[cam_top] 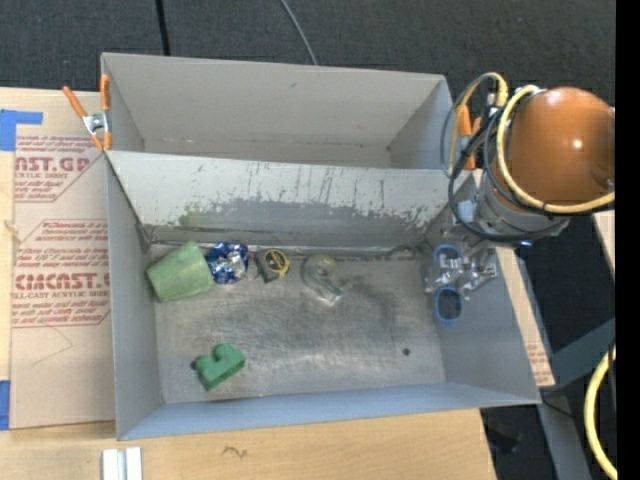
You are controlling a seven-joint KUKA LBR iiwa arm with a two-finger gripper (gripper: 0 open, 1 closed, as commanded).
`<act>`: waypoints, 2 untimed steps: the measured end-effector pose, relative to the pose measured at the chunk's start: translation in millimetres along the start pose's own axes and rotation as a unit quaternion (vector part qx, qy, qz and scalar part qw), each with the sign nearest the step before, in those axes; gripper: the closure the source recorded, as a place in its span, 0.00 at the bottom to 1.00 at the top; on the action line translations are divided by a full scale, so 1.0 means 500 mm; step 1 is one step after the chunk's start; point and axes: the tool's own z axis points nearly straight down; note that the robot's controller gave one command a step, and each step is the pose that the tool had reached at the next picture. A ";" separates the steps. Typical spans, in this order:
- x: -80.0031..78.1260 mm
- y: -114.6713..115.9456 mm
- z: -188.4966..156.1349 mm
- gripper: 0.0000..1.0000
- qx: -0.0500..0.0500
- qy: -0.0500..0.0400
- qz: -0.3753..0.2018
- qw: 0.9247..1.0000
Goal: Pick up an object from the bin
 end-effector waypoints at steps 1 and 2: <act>0.001 0.001 0.002 0.00 -0.001 0.000 0.000 1.000; -0.004 -0.005 0.198 0.00 0.000 -0.009 -0.051 0.999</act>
Offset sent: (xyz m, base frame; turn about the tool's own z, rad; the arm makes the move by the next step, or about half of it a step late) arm 0.0000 0.0000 0.0000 0.0000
